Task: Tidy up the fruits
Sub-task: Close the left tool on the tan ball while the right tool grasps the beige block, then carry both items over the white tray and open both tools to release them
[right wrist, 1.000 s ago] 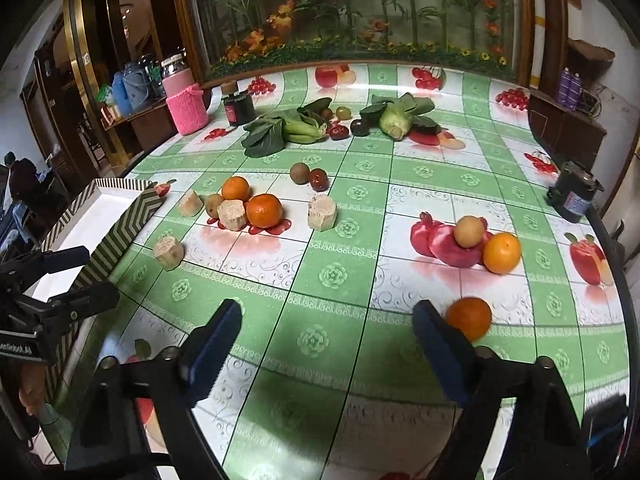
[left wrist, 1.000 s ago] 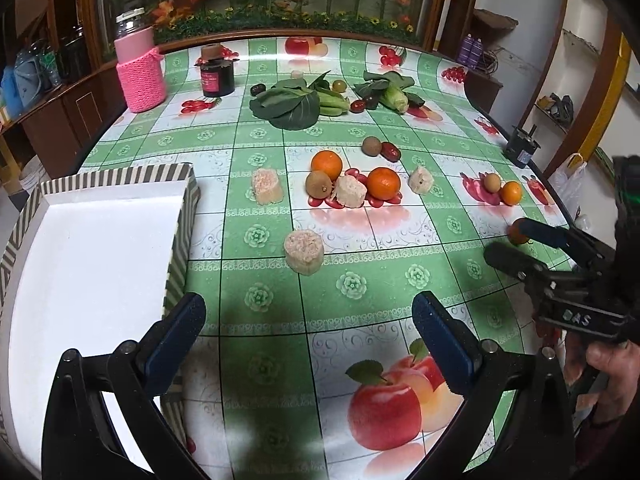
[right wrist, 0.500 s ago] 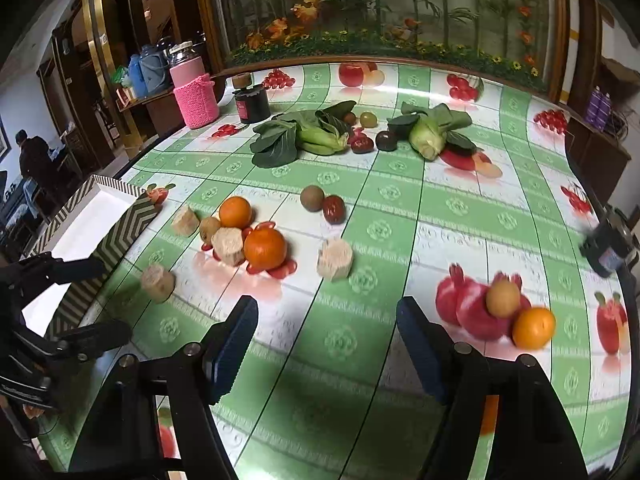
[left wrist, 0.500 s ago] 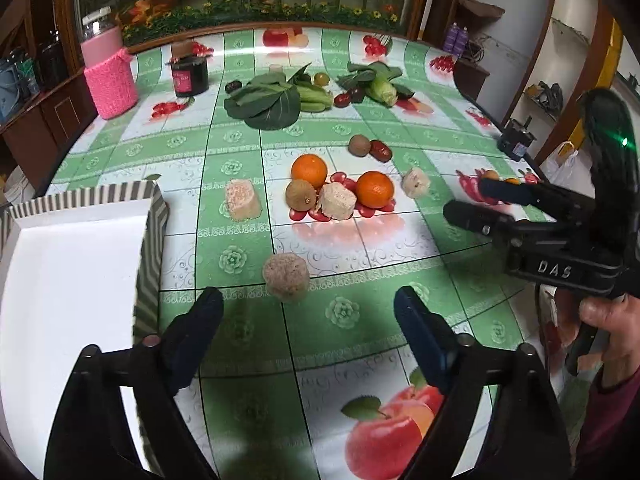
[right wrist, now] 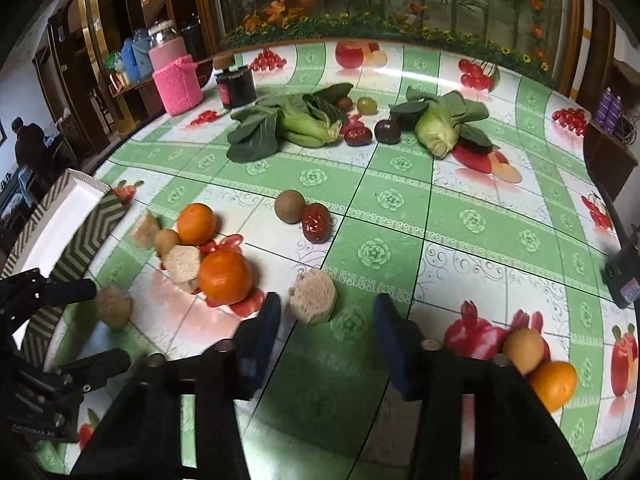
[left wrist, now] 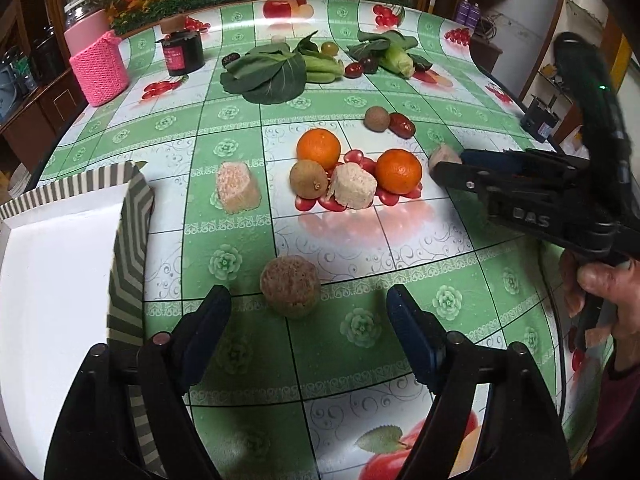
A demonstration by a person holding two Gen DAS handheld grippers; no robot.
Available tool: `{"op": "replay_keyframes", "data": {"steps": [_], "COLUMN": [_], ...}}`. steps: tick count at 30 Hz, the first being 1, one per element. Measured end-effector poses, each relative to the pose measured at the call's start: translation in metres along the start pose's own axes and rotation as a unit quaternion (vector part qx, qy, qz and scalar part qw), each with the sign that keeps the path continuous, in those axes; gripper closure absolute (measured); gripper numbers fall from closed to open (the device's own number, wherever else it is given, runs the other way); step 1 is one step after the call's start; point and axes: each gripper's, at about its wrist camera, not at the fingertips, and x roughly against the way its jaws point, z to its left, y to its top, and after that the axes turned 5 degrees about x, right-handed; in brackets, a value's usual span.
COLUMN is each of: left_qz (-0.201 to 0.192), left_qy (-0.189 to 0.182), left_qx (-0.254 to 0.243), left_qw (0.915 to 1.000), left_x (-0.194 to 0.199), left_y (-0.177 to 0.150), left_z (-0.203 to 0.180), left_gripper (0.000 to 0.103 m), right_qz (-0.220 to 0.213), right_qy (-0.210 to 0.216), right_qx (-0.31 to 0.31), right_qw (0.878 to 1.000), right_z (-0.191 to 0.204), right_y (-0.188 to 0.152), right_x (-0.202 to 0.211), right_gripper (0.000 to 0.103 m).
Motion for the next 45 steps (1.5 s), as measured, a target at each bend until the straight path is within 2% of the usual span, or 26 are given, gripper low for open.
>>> {"op": "replay_keyframes", "data": {"steps": [1,2,4,5,7,9,16,25,36,45], "left_qz": [0.002,0.004,-0.005,-0.006,-0.008,-0.004,-0.019,-0.047,-0.067,-0.062], "left_qy": [-0.001,0.000,0.008,0.006,0.003,-0.011,-0.025,-0.025,0.018,0.054], "left_qx": [-0.001,-0.001,-0.007,-0.007,-0.003,0.005,0.002,0.006,0.035,0.069], "left_qw": [1.0000,1.0000,0.9999,0.9999,1.0000,0.9999,0.9995,0.9986,0.9970,0.9942], "left_x": [-0.001,-0.003,-0.001,0.000,0.001,0.005,0.028,0.072,0.111,0.117], "left_y": [0.000,0.000,0.000,0.000,0.000,-0.003,-0.014,-0.026,-0.040,-0.053], "left_z": [0.000,0.000,0.000,0.001,0.005,0.009,0.005,0.010,0.062,0.110], "left_gripper": [0.039,0.046,0.058,0.068,0.078,0.078,0.078,0.078,0.078,0.077], "right_qz": [-0.005,-0.005,-0.003,-0.006,-0.011,-0.020,-0.061,-0.075,-0.084,-0.089], "right_qy": [-0.008,-0.007,-0.007,-0.012,-0.015,-0.011,-0.008,0.023,0.060,0.099], "right_qx": [0.007,0.008,0.009,0.009,0.003,-0.006,-0.031,-0.029,0.001,0.046], "right_qw": [1.000,1.000,1.000,1.000,1.000,1.000,0.998,0.997,0.995,0.990], "right_z": [0.001,0.002,0.003,0.003,0.002,0.001,0.008,0.044,0.104,0.160], "right_y": [0.000,0.000,-0.001,-0.003,-0.008,-0.014,-0.038,-0.053,-0.048,-0.025], "right_x": [0.000,0.000,0.003,0.006,0.013,0.024,0.065,0.093,0.107,0.106], "right_gripper": [0.067,0.076,0.076,0.076,0.076,0.076,0.076,0.076,0.076,0.076]}}
